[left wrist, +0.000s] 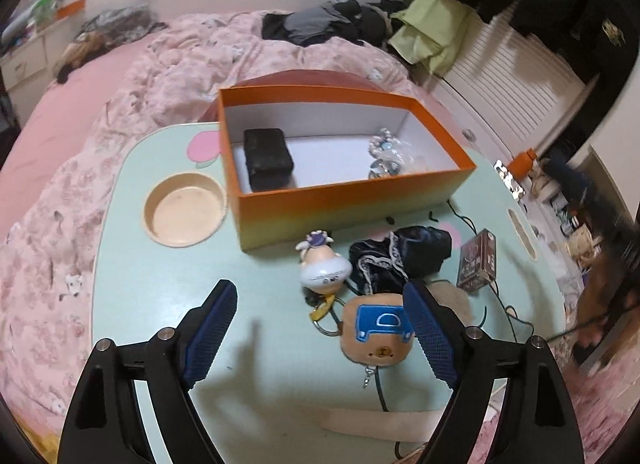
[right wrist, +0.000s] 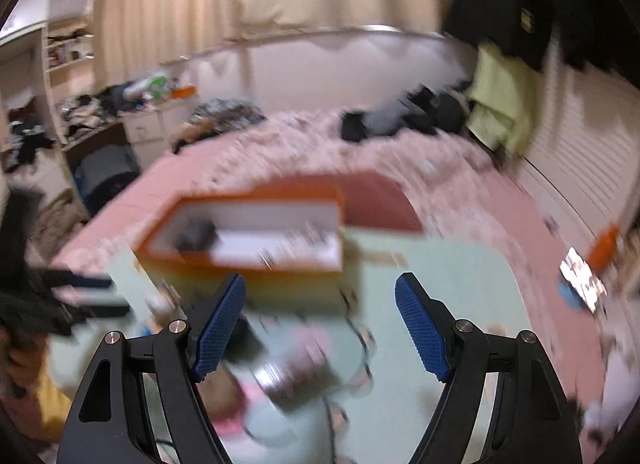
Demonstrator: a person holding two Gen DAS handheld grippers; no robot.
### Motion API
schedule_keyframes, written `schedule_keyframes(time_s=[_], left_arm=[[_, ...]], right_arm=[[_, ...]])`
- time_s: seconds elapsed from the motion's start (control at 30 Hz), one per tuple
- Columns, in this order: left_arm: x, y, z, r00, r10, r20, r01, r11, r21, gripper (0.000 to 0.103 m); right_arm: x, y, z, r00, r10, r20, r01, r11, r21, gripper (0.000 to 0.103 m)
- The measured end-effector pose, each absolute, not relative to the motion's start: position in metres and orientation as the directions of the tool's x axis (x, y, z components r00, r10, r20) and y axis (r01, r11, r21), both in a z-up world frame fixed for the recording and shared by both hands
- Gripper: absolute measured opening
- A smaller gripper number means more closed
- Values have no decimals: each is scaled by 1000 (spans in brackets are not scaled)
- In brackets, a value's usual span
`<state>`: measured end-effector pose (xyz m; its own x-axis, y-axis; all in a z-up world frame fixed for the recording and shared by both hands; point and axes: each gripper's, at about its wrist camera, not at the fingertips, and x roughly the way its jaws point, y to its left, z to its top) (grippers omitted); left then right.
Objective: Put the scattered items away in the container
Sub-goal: 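Carry the bear keychain out and set it on the table, open left gripper, then grasp the beaded bracelet inside the box with right gripper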
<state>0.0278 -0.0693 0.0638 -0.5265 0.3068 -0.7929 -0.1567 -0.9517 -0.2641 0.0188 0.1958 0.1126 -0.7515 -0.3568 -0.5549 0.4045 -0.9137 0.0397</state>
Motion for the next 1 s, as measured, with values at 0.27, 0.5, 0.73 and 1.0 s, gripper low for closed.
schedule_keyframes(time_s=[0.27,0.5,0.73,1.0], left_arm=[[27,-83,66,-543,320,-777,-145,-947,-288,85],[27,-84,63,-533,332,-778,-139,-942,-307,85],[29,-77,62,-526,342,-779,-160,-939,-305,85],[29,-75,62,-524,348,-777,-165,-937,-308,85]], right_arm=[[-80,119,141,-623,-304,-721,499,-864,-66,47],[-146,97,65,-404,-158,-901,443,-895,-42,25],[-166,87,34,-335,-47,-941,402,-911,-98,26],[-180,83,20,-294,81,-952,323,-929,-179,45]])
